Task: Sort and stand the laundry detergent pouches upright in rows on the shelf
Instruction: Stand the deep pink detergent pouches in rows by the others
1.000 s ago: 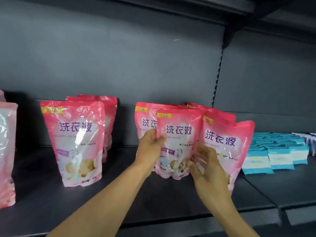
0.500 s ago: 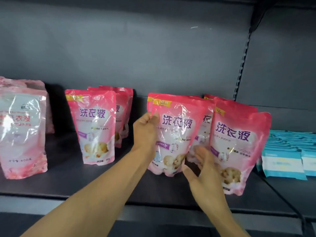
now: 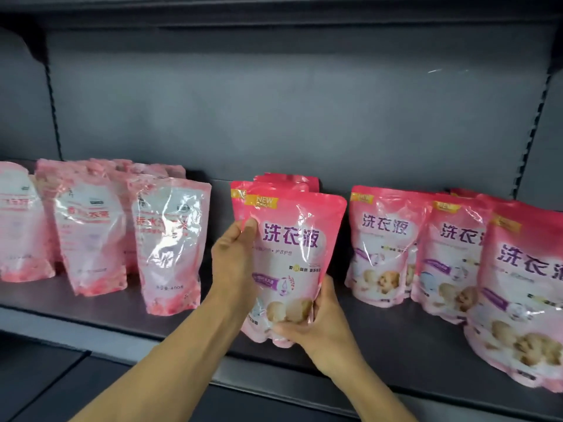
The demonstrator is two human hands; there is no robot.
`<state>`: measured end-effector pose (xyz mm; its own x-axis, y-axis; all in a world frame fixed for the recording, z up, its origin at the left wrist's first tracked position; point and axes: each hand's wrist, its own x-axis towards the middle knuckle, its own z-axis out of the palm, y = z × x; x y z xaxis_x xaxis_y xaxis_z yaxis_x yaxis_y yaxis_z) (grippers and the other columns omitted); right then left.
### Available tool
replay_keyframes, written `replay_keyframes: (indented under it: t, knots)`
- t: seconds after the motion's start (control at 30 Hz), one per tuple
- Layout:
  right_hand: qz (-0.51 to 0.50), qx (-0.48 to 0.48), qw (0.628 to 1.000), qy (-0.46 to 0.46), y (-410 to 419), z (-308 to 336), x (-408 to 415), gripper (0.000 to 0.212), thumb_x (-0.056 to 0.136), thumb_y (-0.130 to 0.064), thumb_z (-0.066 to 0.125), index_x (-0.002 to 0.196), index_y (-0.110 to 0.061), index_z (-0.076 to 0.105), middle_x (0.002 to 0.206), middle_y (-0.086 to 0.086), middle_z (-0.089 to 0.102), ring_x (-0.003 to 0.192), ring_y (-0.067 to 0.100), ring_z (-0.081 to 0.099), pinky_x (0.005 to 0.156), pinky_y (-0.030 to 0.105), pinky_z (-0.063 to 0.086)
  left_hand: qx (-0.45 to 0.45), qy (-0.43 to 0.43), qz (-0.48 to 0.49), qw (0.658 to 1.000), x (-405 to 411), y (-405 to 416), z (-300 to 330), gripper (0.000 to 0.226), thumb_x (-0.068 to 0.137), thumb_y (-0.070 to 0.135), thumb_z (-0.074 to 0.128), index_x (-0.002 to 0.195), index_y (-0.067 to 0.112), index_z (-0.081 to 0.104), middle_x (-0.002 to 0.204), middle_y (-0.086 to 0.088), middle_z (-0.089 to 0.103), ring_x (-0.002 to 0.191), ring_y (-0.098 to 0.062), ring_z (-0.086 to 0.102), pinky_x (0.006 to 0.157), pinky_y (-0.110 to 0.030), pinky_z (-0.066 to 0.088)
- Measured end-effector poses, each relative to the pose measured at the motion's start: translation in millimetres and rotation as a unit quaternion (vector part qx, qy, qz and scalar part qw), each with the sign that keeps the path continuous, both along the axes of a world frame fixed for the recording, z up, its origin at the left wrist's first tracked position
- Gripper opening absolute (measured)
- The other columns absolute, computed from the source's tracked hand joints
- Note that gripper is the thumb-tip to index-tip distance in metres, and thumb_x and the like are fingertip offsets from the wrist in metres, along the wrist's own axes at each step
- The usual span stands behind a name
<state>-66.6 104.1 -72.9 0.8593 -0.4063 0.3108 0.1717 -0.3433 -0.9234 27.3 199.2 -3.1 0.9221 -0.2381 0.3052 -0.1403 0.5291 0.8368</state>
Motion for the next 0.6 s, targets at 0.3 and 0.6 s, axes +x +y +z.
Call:
replay_keyframes:
  t: [0.3, 0.6]
  knots:
    - [-0.038, -0.006, 0.999, -0.019, 27.6, -8.1, 31.7, 0.073, 0.059, 0.002, 0.082, 0.115, -0.027, 0.045, 0.090, -0.014, 0.071, 0.085, 0.006, 0.069, 0.077, 0.029, 0.057, -0.002, -0.055, 0.009, 0.998, 42.8, 30.7, -13.0, 0.023, 0.096, 0.014, 0.050, 0.074, 0.010, 0.056, 0.057, 0.004, 0.051, 0.055, -0.008, 0.046, 0.056, -0.023, 0.040]
    - [-0.080, -0.062, 0.994, 0.042, 34.0, -13.6, 36.6, 0.076, 0.054, -0.020, 0.084, 0.112, -0.044, 0.042, 0.095, 0.002, 0.070, 0.090, 0.027, 0.066, 0.079, 0.037, 0.057, -0.007, -0.101, -0.007, 0.995, 42.4, 35.9, -5.6, 0.029, 0.097, 0.004, 0.045, 0.068, 0.011, 0.049, 0.045, 0.012, 0.051, 0.042, 0.003, 0.045, 0.043, -0.012, 0.039]
